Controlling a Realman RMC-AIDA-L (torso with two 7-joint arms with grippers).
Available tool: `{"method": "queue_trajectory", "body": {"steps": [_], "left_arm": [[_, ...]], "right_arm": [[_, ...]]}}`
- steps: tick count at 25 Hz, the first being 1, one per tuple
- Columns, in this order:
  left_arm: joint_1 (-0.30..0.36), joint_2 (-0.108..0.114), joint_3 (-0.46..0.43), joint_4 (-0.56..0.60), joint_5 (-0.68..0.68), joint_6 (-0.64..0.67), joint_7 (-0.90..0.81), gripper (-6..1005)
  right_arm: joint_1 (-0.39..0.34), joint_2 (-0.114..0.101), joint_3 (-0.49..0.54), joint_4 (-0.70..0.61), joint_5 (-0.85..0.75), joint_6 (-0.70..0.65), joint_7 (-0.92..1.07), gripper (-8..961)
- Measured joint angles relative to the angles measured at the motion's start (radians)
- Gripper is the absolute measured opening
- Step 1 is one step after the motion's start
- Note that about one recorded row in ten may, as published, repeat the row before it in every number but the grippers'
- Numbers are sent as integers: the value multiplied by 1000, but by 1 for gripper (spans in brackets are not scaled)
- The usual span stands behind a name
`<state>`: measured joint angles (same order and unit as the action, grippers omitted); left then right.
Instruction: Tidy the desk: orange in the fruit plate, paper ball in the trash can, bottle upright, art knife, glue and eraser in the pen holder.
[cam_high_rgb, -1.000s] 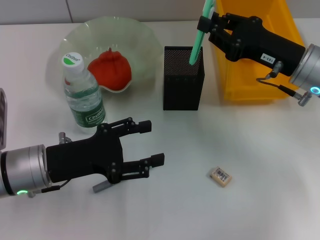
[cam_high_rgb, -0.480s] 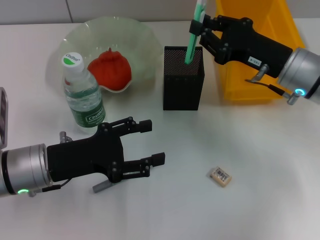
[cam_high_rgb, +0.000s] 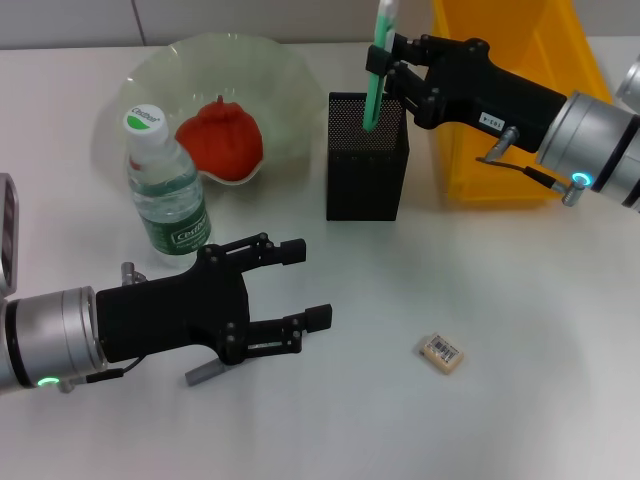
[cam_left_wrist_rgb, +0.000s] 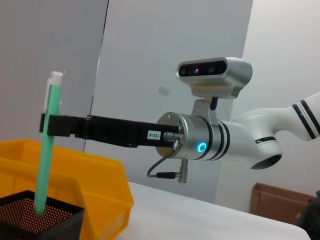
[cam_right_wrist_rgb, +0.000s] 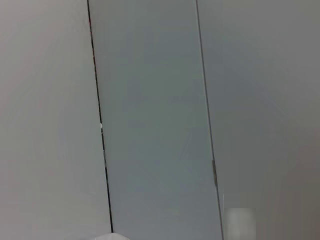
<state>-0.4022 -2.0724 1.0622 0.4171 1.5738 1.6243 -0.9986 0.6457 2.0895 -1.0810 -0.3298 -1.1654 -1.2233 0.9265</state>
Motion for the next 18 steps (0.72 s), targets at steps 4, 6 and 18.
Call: {"method": "queue_trajectory", "body": {"steps": [4,6,18], "left_arm": [[0,0,1,0,0,-1,0,793],[0,0,1,0,0,-1,0,793],[0,0,-3,0,0,-1,0,793]], "right_arm": [[0,0,0,1,0,1,0,297],[0,0,0,2,0,1,0,308],[-27,-8,-29,-41,-15,-44,49,312]]}}
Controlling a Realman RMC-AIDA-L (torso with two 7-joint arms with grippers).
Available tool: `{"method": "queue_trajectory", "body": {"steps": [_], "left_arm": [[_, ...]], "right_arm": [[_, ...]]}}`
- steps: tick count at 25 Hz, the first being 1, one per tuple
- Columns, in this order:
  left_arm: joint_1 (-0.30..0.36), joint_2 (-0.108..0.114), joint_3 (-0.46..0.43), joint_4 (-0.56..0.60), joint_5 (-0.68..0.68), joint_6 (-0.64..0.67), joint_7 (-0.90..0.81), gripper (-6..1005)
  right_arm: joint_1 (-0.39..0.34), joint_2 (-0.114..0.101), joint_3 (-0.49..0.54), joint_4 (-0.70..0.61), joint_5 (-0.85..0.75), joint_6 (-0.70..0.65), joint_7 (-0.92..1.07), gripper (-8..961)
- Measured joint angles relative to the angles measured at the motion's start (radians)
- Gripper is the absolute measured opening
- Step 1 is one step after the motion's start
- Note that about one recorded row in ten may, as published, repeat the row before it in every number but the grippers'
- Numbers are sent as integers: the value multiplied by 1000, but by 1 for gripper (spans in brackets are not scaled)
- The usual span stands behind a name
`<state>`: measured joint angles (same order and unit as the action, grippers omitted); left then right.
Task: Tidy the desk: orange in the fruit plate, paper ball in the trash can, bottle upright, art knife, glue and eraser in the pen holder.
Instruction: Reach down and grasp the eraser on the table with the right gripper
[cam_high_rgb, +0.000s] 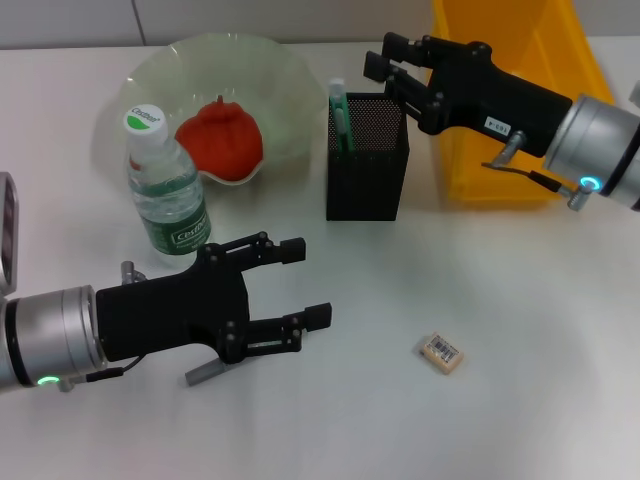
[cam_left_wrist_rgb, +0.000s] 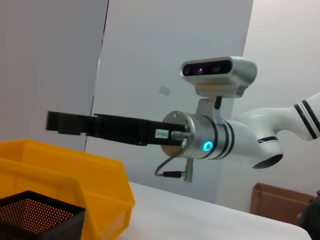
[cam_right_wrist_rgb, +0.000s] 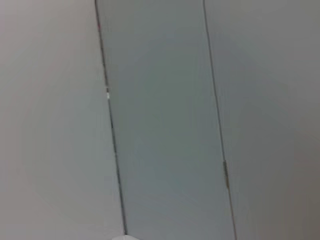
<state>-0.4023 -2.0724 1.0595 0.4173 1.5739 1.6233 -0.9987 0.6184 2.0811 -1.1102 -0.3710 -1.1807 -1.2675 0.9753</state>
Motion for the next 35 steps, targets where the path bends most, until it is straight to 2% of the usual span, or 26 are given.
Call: {"method": "queue_trajectory", "body": {"steps": [3,4,5,6,10,11,14,18,22,24,25,26,30,31,35], "left_arm": [[2,0,-3,0,0,2,0,793],[3,1,-4,0,0,3,0,793],[3,1,-4,0,0,3,0,793],[3,1,-4,0,0,3,0,793],[4,1,-4,0,0,2,0,792],[5,1,-4,0,0,1,0,792],[5,2,-2,0,0,1,0,792],[4,2,1,0,0,0,0,792],[4,1,2,0,0,0,0,792],[3,1,1,0,0,0,0,792],[4,1,1,0,0,0,0,792],[3,1,2,0,0,0,0,792],[4,0,4,0,0,2,0,792],[4,0,4,0,0,2,0,792],[5,0,4,-1,0,4,0,792]], "right_arm": [[-29,-2,-24,-69,-40,-15,79,320],[-47,-2,-30,-117,-75,-19,130,322],[-82,-1,-33,-227,-156,-26,241,325],[-82,-1,-33,-227,-156,-26,241,328],[-137,-1,-23,-450,-349,-103,545,338],[-137,-1,-23,-450,-349,-103,545,340],[-133,-3,7,-548,-486,-195,735,352],[-109,-6,29,-704,-688,-285,1016,371],[-71,-6,23,-847,-853,-392,1209,370],[-34,-6,21,-895,-928,-454,1292,369],[11,-6,21,-924,-1004,-520,1358,369],[11,-6,21,-924,-1004,-520,1358,369],[104,-6,-2,-924,-1150,-583,1465,370],[104,-6,-2,-924,-1150,-583,1465,370],[172,-5,-87,-884,-1235,-618,1535,369]]}}
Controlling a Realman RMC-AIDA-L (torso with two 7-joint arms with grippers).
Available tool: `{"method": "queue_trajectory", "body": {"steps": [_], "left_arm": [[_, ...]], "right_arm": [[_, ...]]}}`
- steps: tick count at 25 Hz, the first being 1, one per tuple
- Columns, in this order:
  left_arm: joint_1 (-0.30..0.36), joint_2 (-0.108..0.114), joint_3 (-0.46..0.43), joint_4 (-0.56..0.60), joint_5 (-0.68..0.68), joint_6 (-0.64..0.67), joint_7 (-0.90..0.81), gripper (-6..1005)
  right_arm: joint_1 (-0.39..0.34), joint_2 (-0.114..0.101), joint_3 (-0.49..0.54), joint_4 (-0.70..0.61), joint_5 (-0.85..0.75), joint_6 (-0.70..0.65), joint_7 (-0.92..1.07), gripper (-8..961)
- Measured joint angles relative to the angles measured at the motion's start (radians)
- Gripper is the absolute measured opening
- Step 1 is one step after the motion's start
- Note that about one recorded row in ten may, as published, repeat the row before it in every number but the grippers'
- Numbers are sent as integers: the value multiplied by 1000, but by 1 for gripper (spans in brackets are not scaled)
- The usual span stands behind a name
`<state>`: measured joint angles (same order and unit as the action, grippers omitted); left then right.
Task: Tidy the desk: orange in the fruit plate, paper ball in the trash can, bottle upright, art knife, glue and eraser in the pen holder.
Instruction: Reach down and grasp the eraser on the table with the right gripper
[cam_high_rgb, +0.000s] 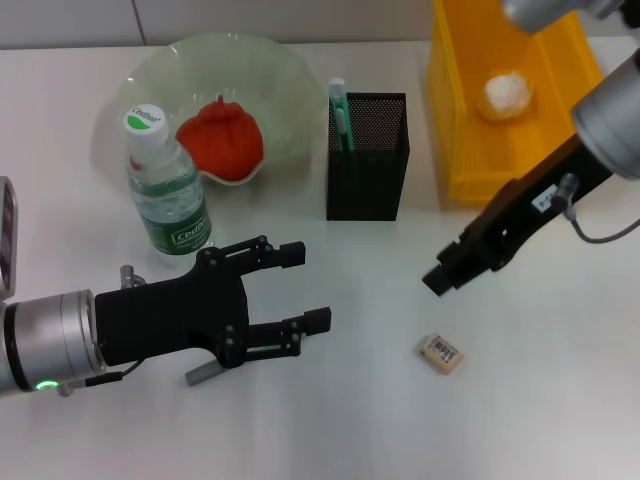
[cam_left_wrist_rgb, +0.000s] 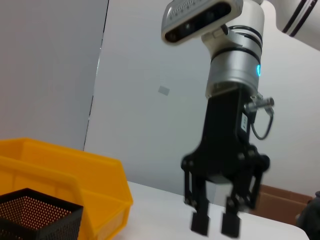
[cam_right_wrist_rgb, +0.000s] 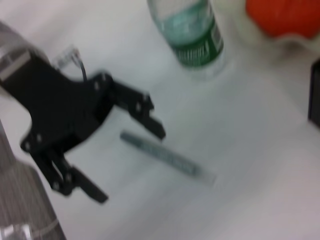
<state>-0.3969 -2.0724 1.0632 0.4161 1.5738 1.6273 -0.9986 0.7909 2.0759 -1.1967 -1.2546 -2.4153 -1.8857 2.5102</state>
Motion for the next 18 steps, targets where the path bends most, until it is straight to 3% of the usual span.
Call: {"method": "queue_trajectory", "body": {"steps": [5,18], "left_arm": [[0,0,0,-5,0,1,0,792],[-7,0,0,-11,0,0,0,792]], "right_arm": [[56,5,-90,81,-99,-11,54,382],[89,7,-137,154,-118,13,96,440]]}}
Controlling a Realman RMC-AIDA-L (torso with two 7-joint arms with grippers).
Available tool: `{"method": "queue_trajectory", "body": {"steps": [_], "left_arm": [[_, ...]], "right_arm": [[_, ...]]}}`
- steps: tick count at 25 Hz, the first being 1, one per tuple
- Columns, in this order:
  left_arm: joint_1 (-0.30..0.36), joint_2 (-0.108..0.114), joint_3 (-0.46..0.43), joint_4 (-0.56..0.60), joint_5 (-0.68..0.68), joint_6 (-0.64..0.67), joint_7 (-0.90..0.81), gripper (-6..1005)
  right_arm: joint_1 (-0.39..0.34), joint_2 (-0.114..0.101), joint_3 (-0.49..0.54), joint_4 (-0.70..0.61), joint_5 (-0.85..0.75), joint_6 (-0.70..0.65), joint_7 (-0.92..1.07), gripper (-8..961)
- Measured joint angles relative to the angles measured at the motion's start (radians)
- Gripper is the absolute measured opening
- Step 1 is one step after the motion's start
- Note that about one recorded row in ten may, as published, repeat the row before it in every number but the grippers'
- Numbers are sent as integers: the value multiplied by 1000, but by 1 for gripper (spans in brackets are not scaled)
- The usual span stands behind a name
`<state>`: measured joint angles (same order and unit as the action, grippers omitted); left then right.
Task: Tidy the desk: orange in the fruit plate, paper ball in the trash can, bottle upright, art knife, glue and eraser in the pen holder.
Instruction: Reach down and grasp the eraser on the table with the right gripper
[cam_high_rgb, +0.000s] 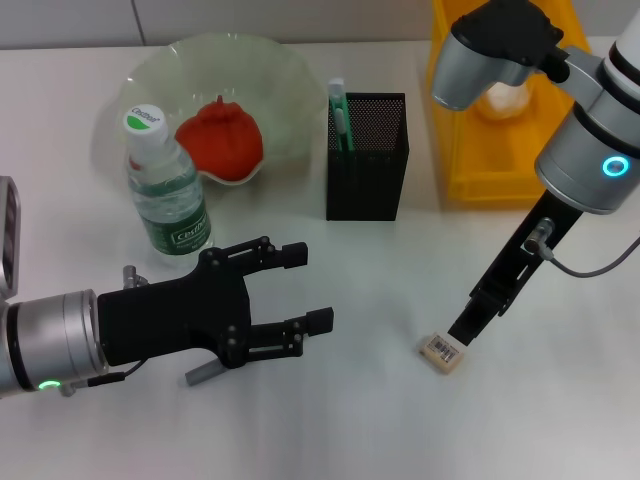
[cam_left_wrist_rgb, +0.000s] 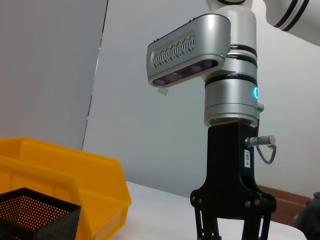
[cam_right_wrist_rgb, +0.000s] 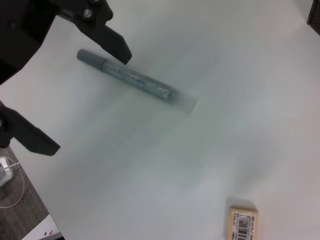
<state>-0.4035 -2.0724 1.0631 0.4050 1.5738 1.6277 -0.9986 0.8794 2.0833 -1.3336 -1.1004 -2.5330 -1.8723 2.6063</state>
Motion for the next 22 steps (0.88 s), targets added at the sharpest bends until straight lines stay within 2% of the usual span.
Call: {"method": "queue_trajectory", "body": {"steps": [5,10,22], "left_arm": [[0,0,0,-1,0,-2,0,792],[1,0,0,-2,0,-2,0,792],[4,-1,0,-3,0,-3,0,791]], "right_arm": [[13,1,-7,44,0,8,5,463],[30,2,-61,117,0,48,7,474],[35,4,-124,163,2,116,27,469]]}}
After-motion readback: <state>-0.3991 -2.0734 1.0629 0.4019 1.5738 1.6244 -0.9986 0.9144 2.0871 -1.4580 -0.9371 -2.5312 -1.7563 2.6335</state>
